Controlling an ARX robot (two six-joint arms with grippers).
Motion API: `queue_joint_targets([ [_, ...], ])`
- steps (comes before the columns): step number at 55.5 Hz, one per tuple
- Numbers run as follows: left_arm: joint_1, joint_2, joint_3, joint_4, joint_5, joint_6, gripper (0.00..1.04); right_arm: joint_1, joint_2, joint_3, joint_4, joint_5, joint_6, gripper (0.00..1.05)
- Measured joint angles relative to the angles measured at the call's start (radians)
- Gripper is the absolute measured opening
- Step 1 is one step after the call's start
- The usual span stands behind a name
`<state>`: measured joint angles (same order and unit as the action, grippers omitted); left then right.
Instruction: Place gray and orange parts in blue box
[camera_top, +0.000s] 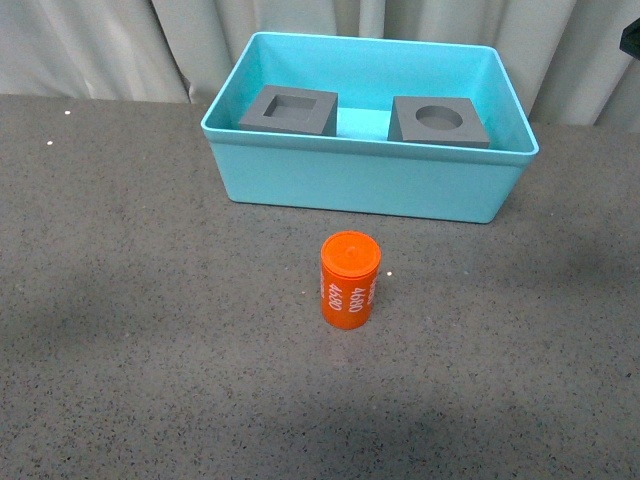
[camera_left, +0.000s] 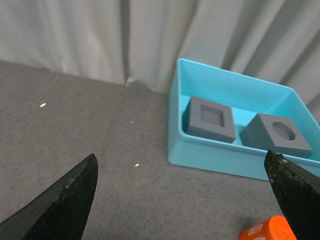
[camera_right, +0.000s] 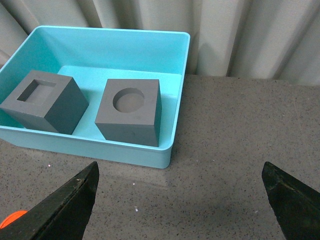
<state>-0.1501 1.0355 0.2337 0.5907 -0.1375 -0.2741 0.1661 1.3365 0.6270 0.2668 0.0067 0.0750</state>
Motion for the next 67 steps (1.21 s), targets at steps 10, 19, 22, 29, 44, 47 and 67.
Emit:
queue_joint_targets([
  [10,0.111,-0.167,-0.132,-0.116,0.036,-0.02,0.98,0.0,0.0,0.0,0.0,0.0,0.0,0.95],
  [19,0.146,-0.13,-0.219,0.271,0.134,0.178,0.72,0.0,-0.003,-0.001,0.0,0.0,0.0,0.95],
  [22,0.146,-0.21,-0.217,0.247,0.137,0.222,0.59,0.0,0.0,-0.002,0.0,-0.001,0.0,0.95],
  [29,0.148,-0.378,-0.217,0.045,0.137,0.25,0.36,0.0,-0.002,-0.004,0.001,0.0,0.0,0.95],
  [44,0.148,-0.671,-0.217,-0.224,0.137,0.266,0.04,0.0,-0.002,-0.004,0.001,0.0,0.0,0.95],
  [47,0.148,-0.7,-0.217,-0.253,0.137,0.266,0.04,0.0,-0.002,-0.004,0.001,0.0,0.0,0.95],
  [67,0.148,-0.823,-0.217,-0.374,0.137,0.266,0.04,0.0,-0.002,-0.004,0.001,0.0,0.0,0.95],
])
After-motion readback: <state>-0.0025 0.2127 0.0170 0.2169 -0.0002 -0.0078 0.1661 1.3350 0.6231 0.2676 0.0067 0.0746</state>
